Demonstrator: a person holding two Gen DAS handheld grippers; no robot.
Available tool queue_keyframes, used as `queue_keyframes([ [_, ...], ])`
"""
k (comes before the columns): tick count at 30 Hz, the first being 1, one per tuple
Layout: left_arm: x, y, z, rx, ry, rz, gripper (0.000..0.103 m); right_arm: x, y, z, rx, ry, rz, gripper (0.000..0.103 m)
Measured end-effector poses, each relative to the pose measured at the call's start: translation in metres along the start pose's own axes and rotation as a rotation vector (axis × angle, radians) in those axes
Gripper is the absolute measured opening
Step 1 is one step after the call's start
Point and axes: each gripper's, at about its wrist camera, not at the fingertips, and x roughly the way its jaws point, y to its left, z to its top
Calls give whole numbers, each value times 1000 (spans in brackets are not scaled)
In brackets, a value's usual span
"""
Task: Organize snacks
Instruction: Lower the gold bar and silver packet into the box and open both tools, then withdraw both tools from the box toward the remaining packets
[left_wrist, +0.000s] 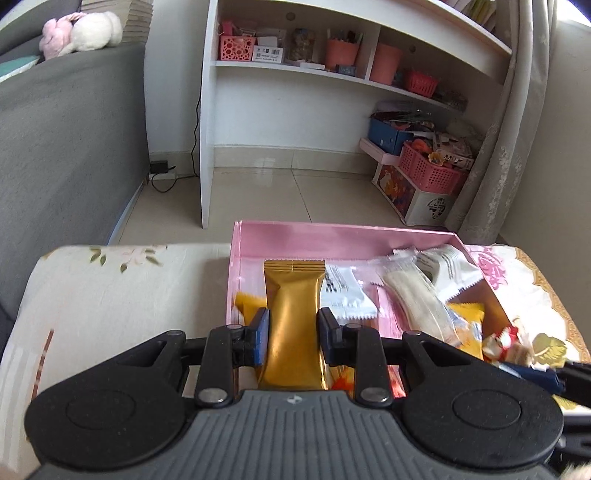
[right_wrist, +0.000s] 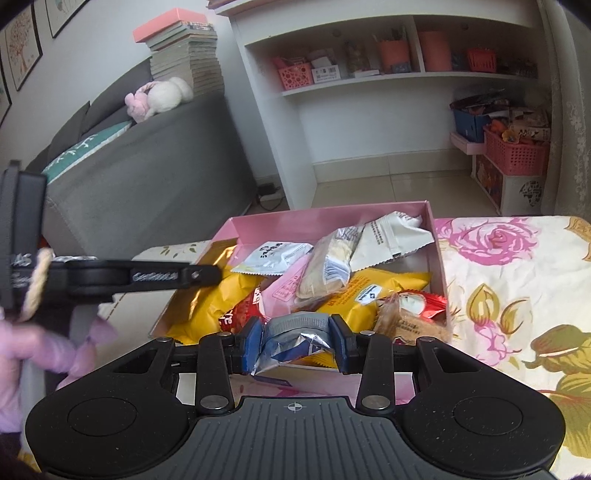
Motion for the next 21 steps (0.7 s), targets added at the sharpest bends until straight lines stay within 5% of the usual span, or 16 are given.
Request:
queue_keyframes([
  [11,23,8,12,-11,38,0,26,15,3,0,25,15,32,42],
  [16,10,13,7,-26,-4,-35,43,12,0,2,47,13,55,61],
  [21,-10,14,0,-17,-15,-35,66,7,-3,5,63,13,50,67],
])
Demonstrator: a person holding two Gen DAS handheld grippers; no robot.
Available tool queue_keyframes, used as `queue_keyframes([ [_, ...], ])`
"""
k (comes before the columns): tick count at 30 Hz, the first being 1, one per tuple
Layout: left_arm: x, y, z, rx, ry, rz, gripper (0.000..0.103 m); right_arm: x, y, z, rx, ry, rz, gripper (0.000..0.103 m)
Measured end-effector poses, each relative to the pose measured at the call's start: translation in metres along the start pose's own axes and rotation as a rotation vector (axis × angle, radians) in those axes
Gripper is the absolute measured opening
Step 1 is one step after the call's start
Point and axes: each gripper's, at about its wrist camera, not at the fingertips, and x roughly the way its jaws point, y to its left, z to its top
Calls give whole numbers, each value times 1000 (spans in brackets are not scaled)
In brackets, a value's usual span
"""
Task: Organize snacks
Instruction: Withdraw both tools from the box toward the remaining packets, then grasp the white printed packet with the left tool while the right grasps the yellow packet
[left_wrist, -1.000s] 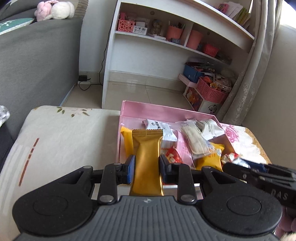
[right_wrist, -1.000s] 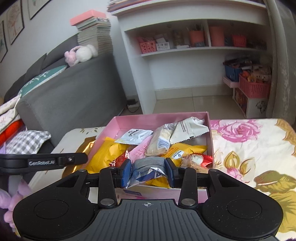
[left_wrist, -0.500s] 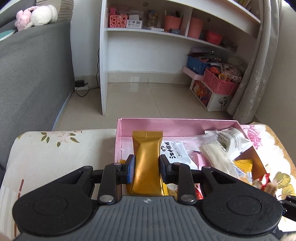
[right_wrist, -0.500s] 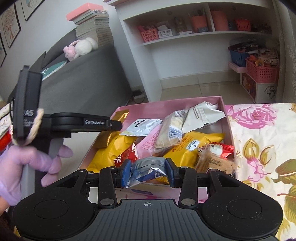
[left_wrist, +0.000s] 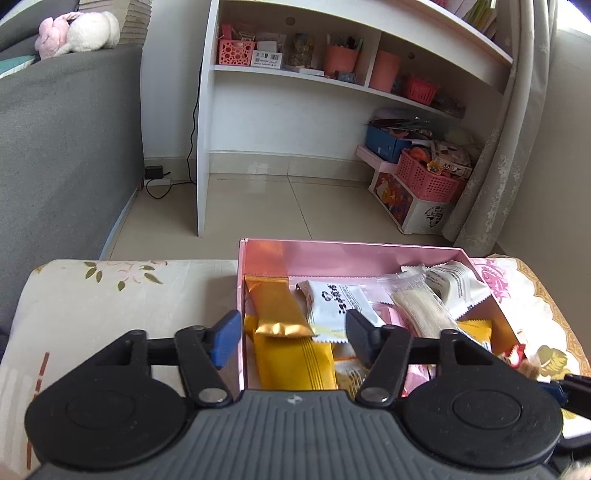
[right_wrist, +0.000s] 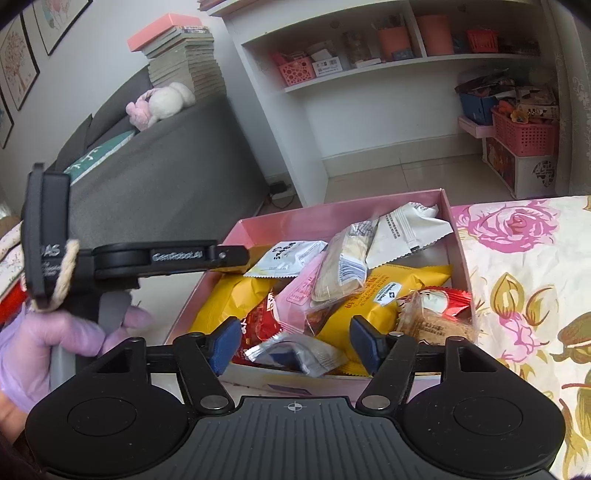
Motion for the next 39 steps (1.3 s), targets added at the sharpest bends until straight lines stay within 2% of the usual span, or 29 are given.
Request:
queue_keyframes([
  [5,-23,1,-14,-29,21,-4,77,-9,-1,-1,10,25,-4,73],
  [6,-27,1,-17,-29,27,5,81,-12,-1,-1,11,30,0,76],
  [9,-43,-3,-28,1,32,22,85,-24,0,-2,23,35,16,84],
  [11,-52,-5,-37,-6,50,22,89,-32,1,-3,24,38,27,86],
  [17,-76,-21,-65,12,130,30,92,-45,3,-13,6,64,17,88],
  [22,-90,-33,-87,6,153,20,95,-49,-4,-23,0,87,-10,88],
  [29,-86,-52,-113,20,199,-43,95,-56,-12,-38,-21,112,-48,89],
  [31,-83,-58,-119,35,211,-68,93,-58,-13,-42,-38,115,-56,91],
  [34,-76,-63,-127,52,236,-82,82,-57,-16,-46,-39,126,-63,92],
  [36,-72,-65,-131,50,258,-99,66,-54,-17,-48,-36,136,-66,92],
  [38,-74,-66,-135,61,255,-93,55,-51,-16,-49,-42,143,-72,92],
  [39,-76,-67,-135,73,251,-106,41,-49,-15,-50,-46,145,-74,92],
])
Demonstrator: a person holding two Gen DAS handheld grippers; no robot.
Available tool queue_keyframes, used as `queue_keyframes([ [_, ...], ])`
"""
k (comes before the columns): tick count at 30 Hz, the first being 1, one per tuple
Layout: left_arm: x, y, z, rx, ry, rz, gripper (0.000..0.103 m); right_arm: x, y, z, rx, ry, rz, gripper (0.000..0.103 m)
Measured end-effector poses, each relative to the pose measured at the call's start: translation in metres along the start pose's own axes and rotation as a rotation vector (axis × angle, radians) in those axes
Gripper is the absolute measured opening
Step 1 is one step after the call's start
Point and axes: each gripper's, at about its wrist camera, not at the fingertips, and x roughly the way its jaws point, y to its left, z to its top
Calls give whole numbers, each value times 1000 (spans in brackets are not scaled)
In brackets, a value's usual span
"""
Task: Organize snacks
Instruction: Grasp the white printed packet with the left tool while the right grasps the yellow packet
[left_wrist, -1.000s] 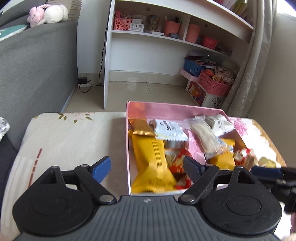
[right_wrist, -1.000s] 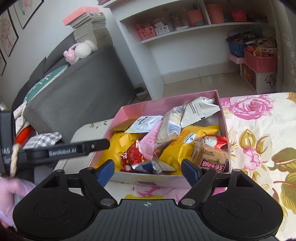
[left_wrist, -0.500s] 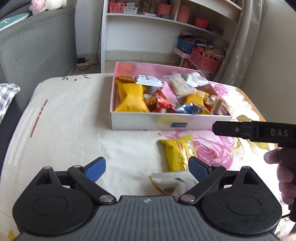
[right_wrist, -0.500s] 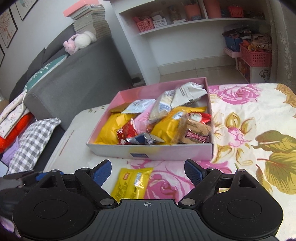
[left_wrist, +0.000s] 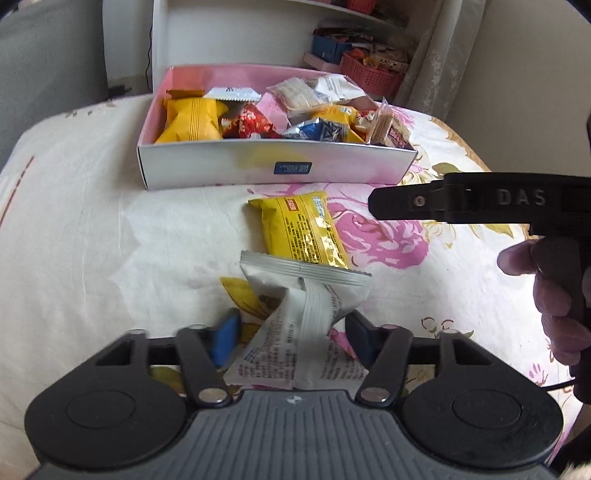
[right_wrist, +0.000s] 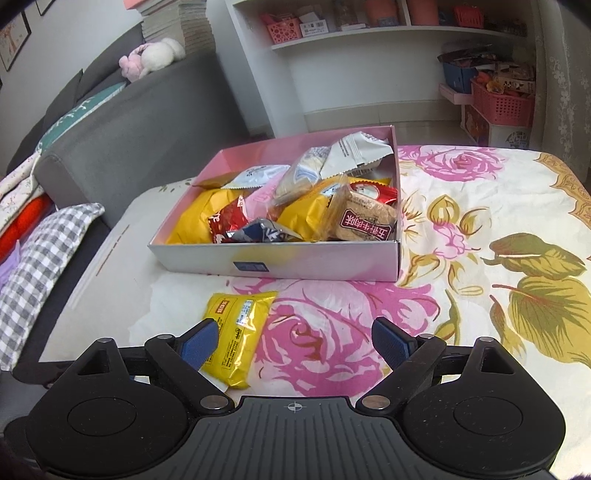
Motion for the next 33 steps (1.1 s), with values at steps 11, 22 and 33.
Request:
queue_keyframes([
  [11,-26,29,-8,-3,-34,27,30,29,19,-1,-35,50,15,92],
  [22,-26,83,-3,-74,-55,168,31,50,62,-14,-153,56,0,92],
  [33,-28,98,2,-139,-42,169,31,62,99,-22,-280,3,-6,91],
])
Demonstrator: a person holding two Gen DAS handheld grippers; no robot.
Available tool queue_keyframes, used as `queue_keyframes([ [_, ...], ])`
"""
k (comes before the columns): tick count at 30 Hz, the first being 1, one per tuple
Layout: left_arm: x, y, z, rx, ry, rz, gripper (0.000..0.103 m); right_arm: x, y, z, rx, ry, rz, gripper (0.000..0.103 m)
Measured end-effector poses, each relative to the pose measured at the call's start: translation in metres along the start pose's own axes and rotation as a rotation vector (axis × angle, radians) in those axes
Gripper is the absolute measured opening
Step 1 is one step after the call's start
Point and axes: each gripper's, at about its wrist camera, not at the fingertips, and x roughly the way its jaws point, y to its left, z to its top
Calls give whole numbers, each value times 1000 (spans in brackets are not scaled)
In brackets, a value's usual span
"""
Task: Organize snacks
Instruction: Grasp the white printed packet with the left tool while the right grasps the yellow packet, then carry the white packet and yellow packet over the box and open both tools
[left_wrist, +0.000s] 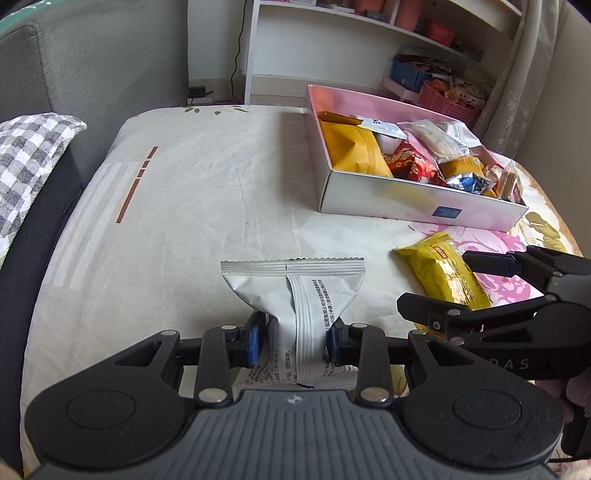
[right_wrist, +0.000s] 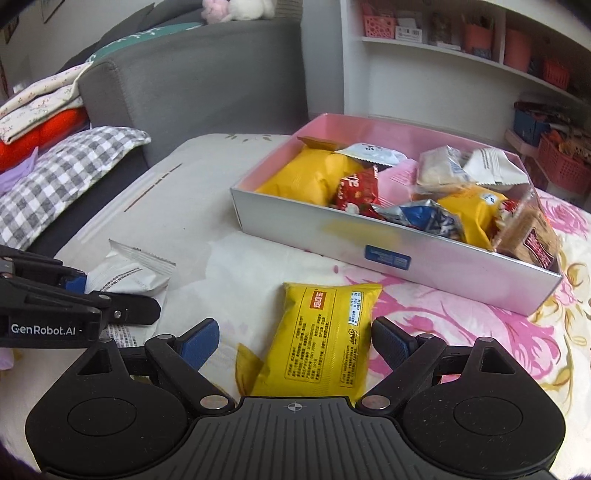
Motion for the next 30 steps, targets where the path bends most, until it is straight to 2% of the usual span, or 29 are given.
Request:
queue_keyframes([
  [3,1,2,1,-18,6,-2,31,4,3,1,0,-5,-15,88],
  [5,1,3,3,-25,7,-1,31,7,4,1,-2,-1,-36,79],
  [7,1,3,3,-28,6,0,31,9,5,1,-11,2,-65,64],
  [8,2,3,4,-30,8,1,31,10,6,1,-21,-1,-74,61],
  [9,2,3,4,-33,10,0,31,9,7,2,-25,-3,-78,51],
  [17,0,4,6,-45,14,-13,30,5,3,5,6,13,-60,49],
  [30,-9,0,15,-39,-15,-13,30,-17,-9,23,73,-23,-52,49],
])
